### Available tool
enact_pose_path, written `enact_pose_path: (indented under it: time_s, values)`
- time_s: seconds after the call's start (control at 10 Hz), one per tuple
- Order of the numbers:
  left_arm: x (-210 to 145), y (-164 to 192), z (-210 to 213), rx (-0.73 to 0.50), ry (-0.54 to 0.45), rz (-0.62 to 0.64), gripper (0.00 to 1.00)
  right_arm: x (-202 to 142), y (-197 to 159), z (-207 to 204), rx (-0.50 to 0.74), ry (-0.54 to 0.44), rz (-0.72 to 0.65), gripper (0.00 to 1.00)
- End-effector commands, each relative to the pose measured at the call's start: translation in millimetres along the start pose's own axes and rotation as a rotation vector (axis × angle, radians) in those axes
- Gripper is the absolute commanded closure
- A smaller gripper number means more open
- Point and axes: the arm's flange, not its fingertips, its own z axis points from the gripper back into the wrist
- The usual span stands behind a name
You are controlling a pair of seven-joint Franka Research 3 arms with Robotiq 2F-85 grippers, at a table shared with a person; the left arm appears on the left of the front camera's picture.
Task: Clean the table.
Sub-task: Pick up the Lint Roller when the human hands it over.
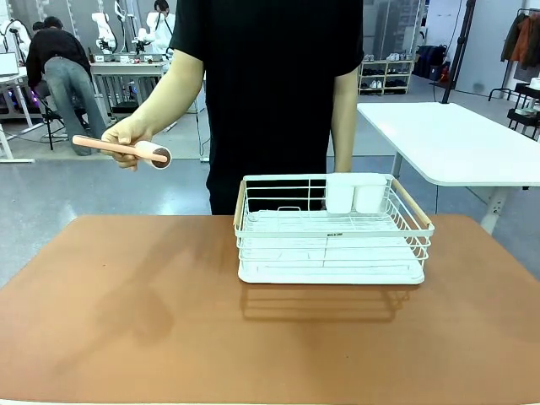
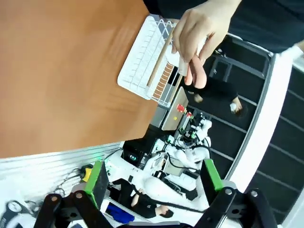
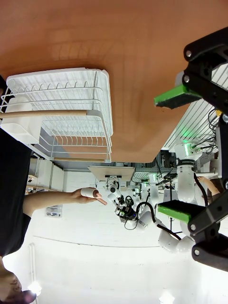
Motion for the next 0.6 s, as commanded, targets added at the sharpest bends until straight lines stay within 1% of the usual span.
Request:
enact_pose_path:
  time_s: [0.0,0.2,0.3,0.5]
  values:
    - [-13,-28,-28,0.012,-0.046,0.089,0.00,-3,2,-1,0.014,-0.008,0.009,0.00]
    - [-18,-52,-64,0.015,-0.106,0.117,0.00,-3,2,-1,0.014,-0.008,0.009,0.00]
    - [-18,-60,-77,0.029,-0.103,0.103,0.00,-3,2,-1,0.014,-0.008,0.009,0.00]
    - [-13,-75,-100,0.007,-0.177,0.111,0.00,-3,2,-1,0.014,-0.008,0.009,0.00]
